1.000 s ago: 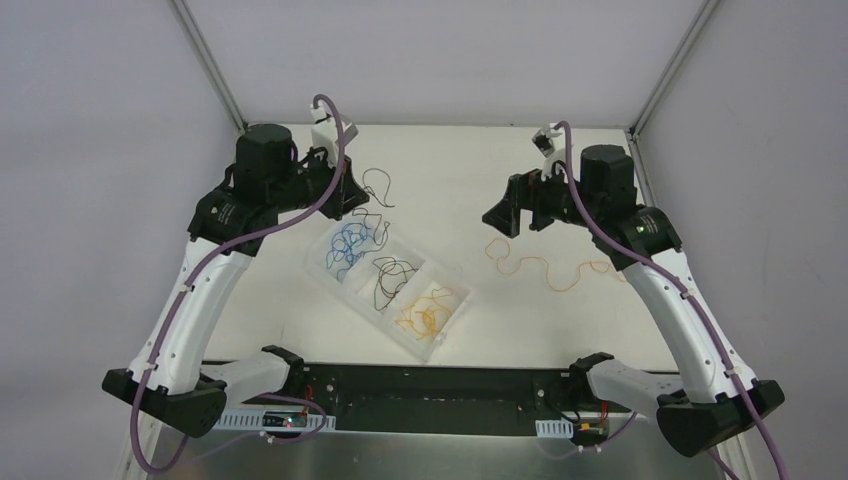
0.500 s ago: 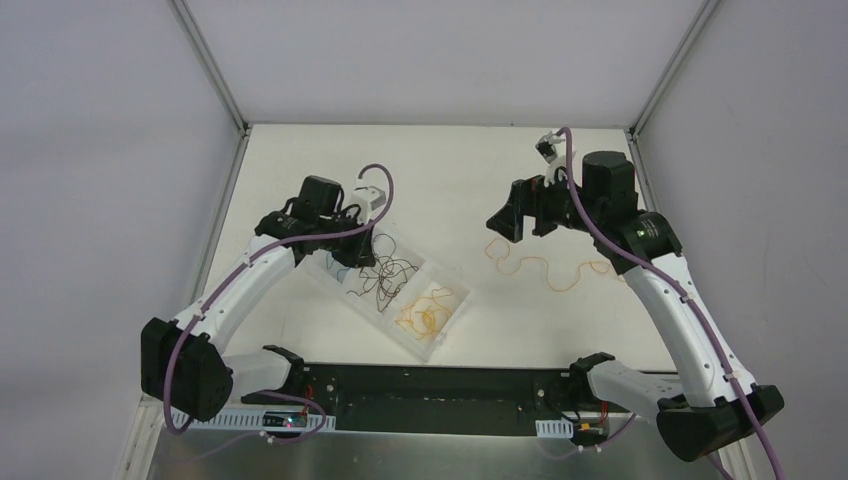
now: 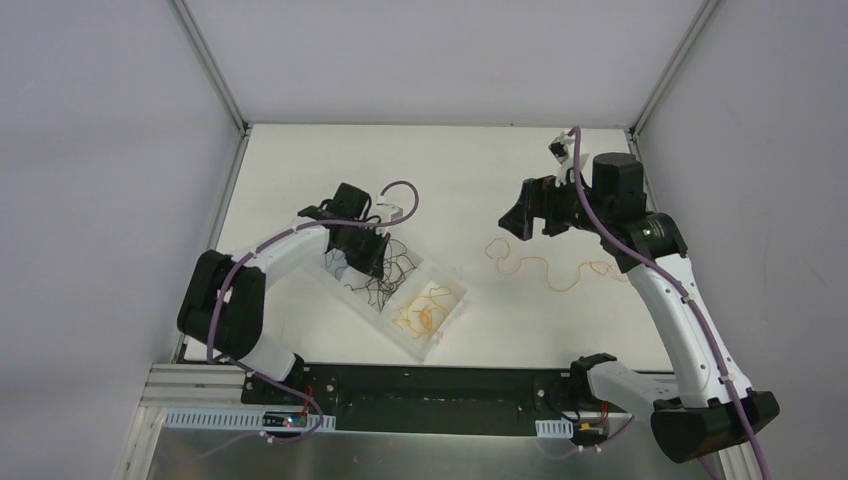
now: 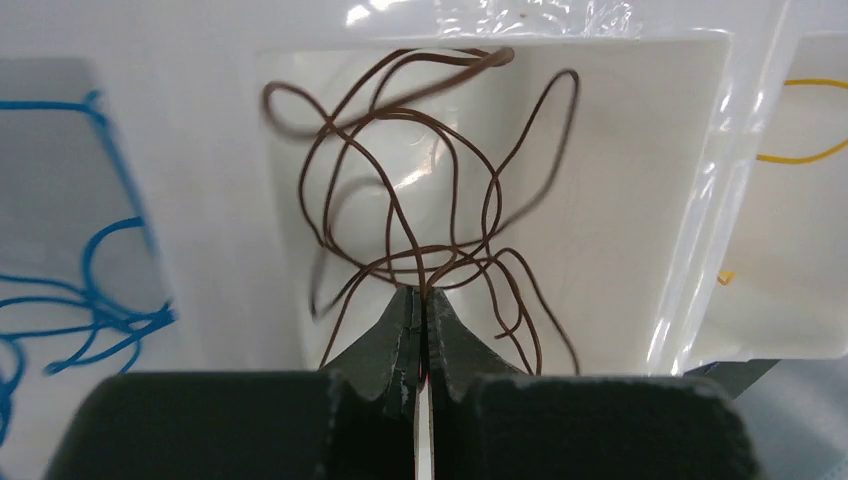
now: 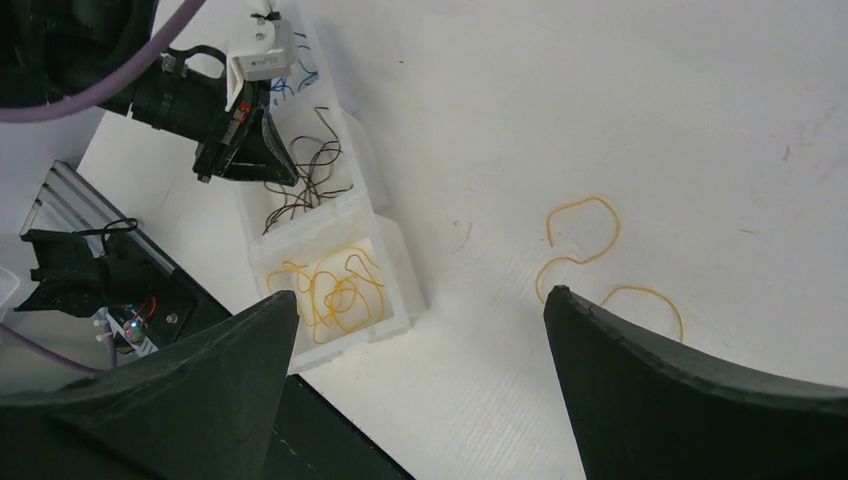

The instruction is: Untangle the cables

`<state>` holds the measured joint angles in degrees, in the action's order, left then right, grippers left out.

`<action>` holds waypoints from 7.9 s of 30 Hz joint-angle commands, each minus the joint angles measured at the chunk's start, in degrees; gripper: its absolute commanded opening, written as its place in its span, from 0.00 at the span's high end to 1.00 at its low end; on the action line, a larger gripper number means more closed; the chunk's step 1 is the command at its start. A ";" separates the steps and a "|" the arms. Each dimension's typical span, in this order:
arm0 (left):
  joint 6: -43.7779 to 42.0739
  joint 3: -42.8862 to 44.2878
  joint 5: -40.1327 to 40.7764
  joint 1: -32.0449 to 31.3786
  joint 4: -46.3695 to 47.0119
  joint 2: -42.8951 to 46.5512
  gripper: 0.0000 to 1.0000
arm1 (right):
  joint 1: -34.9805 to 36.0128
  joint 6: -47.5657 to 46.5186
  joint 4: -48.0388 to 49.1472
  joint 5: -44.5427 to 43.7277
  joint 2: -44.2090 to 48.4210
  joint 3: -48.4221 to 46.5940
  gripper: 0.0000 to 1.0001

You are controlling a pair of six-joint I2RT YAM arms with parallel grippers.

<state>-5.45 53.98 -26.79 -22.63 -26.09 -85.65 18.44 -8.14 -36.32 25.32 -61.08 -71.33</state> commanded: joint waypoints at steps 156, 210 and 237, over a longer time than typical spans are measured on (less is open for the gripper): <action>39.37 7.70 6.05 -20.57 31.77 10.41 1.00 | -1.49 3.17 7.35 16.19 -0.93 5.36 0.11; 70.07 0.83 -8.81 -19.82 50.28 3.44 1.00 | 18.92 6.48 24.62 -4.85 8.02 23.76 1.00; 40.17 -4.25 -16.23 -12.24 25.66 17.13 0.24 | 18.95 10.48 26.47 -3.69 2.58 25.86 1.00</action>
<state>42.46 50.57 -39.24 -36.49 2.94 -73.45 37.39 1.50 -11.49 19.29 -57.43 -44.03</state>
